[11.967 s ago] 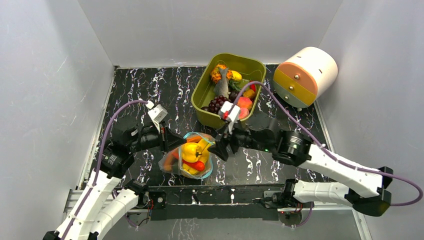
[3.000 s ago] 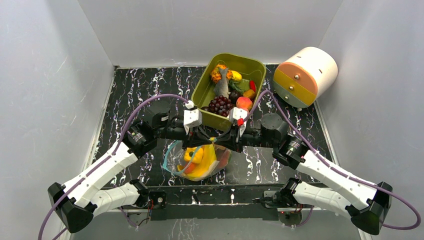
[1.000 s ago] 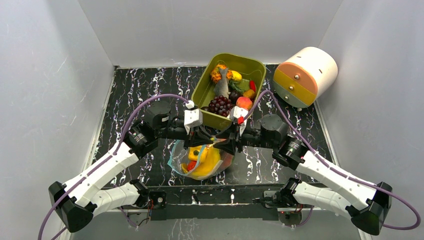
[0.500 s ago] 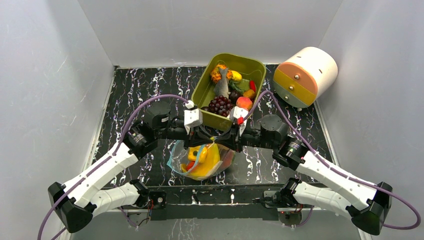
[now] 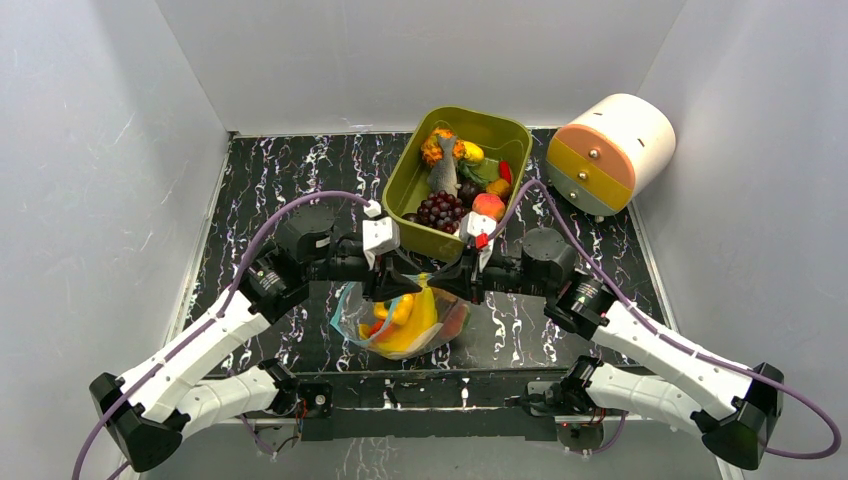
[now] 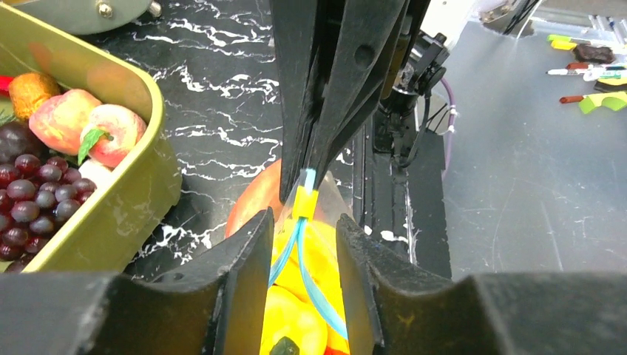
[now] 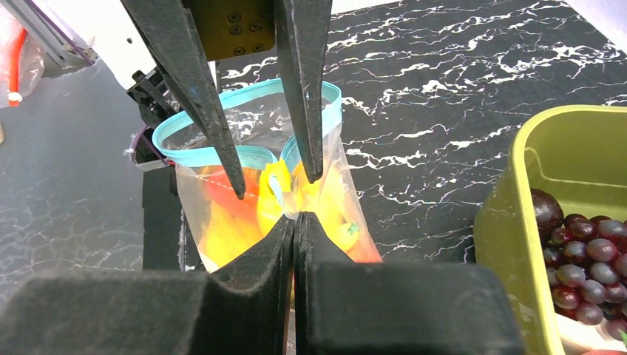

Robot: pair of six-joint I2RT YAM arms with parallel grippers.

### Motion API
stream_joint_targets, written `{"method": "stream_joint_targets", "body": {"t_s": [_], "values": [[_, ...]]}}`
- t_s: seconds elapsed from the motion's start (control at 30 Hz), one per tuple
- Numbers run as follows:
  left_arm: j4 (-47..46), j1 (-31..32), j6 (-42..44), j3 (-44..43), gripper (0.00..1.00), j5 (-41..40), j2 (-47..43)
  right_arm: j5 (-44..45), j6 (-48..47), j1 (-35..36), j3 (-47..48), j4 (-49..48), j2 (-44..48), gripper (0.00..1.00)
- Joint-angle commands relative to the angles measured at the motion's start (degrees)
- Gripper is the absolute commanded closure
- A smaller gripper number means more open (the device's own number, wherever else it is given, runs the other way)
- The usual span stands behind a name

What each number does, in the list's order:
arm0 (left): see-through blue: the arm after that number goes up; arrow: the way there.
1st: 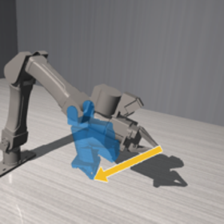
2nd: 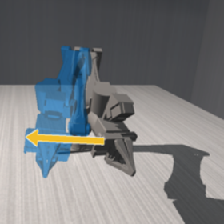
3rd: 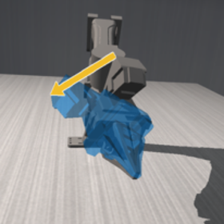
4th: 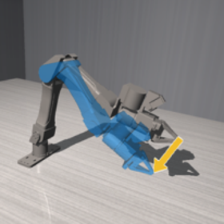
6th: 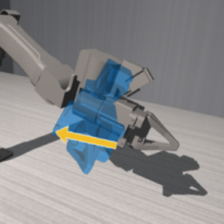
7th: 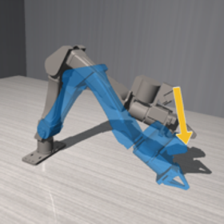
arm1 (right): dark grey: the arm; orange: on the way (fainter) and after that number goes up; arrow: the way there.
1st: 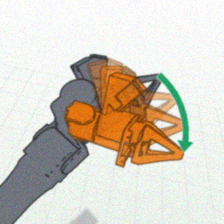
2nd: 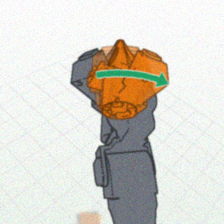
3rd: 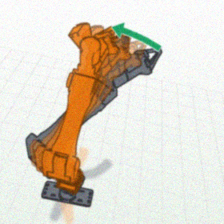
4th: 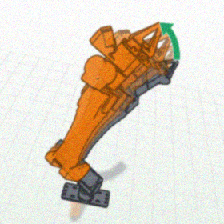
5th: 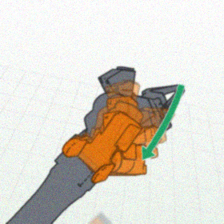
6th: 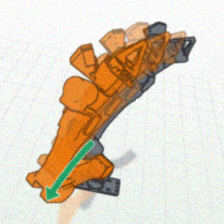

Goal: Place the food in the zip-top bag and seal the zipper
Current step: Zip the zipper food storage bag at the center of the board.

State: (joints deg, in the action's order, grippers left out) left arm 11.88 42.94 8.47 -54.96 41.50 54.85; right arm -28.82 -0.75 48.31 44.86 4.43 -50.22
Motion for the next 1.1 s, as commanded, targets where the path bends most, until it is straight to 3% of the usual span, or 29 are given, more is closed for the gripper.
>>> {"method": "stream_joint_targets", "body": {"t_s": [0.0, 0.3, 0.6, 0.9, 1.07], "values": [[-7.34, -0.14, -5.14, -0.1, 0.63, 4.37, -1.38, -1.78, 1.42, -0.26, 2.08, -6.03, -0.32, 1.0], [-7.84, -0.14, -3.8, -0.11, 0.61, 5.83, 0.31, -2.16, 2.39, -0.24, 1.3, -7.61, 0.27, 1.0], [-4.78, -0.09, -1.14, -0.33, 1.0, 3.5, -0.24, 1.5, 2.04, -0.24, 0.75, -6.31, 1.4, 1.0], [-0.6, -0.13, 0.31, -0.76, 1.0, 0.85, -0.3, 1.67, 1.81, -0.24, 0.27, -6.01, 4.23, 1.0], [-2.81, -0.14, -0.99, -0.02, 1.0, 1.7, -1.23, 1.38, 2.06, -0.24, -0.04, -5.86, 4.09, 1.0]]}}
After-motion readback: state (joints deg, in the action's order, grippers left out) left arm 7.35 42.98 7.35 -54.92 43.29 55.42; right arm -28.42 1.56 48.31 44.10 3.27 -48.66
